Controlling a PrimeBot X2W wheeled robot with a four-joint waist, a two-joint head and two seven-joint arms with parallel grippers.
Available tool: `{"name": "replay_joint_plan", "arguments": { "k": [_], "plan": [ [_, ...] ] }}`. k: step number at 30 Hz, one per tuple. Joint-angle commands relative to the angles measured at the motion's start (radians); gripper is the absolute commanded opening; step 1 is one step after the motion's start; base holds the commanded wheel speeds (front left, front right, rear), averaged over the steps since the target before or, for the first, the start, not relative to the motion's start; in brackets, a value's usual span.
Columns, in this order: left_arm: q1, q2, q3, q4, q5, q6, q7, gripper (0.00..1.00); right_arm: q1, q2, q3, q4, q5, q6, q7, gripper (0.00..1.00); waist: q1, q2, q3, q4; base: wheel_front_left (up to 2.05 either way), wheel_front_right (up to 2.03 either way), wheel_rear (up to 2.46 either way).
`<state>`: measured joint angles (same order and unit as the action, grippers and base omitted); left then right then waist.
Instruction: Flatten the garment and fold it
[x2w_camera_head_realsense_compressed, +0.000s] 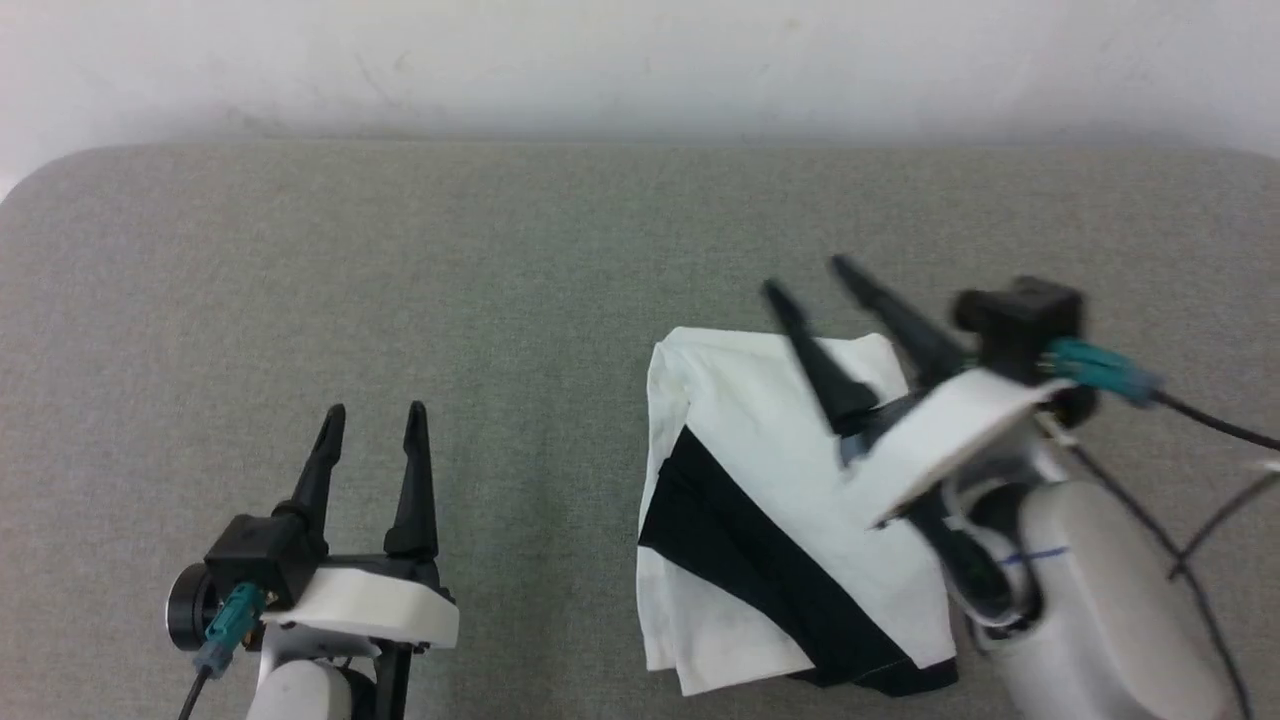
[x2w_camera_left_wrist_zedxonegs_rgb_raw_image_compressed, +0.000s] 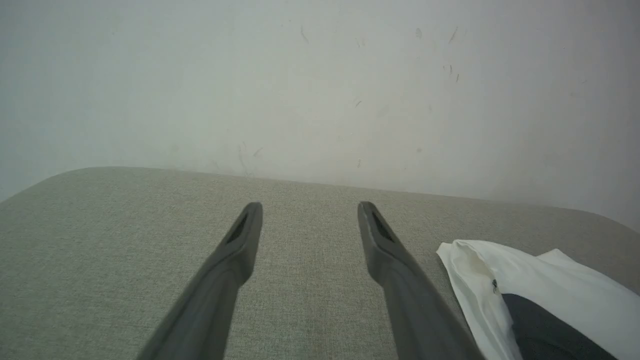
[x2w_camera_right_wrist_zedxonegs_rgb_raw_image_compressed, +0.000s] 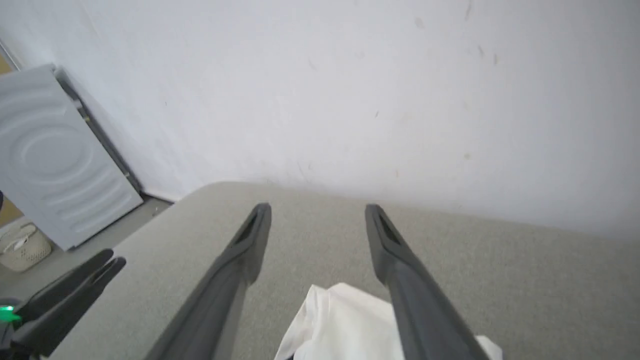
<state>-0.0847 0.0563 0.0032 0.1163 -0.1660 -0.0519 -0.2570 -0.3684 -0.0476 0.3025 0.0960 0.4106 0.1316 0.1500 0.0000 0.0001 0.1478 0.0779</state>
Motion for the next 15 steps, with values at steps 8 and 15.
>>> {"name": "replay_joint_plan", "arguments": {
  "k": [8, 15],
  "plan": [
    [0.022, -0.004, 0.012, -0.021, 0.016, -0.011, -0.005, 1.00, 0.172, -0.003, -0.294, -0.092, -0.044, -0.001, -0.103, 1.00, 0.0000, -0.0001, -0.040, -0.046, 0.00, 0.00, 0.00],
    [0.019, -0.005, 0.010, -0.030, 0.021, -0.016, -0.005, 1.00, 0.231, -0.003, -0.339, 0.029, -0.006, -0.001, -0.006, 1.00, 0.0000, -0.0001, -0.037, -0.055, 0.00, 0.00, 0.00]
  ]
}}
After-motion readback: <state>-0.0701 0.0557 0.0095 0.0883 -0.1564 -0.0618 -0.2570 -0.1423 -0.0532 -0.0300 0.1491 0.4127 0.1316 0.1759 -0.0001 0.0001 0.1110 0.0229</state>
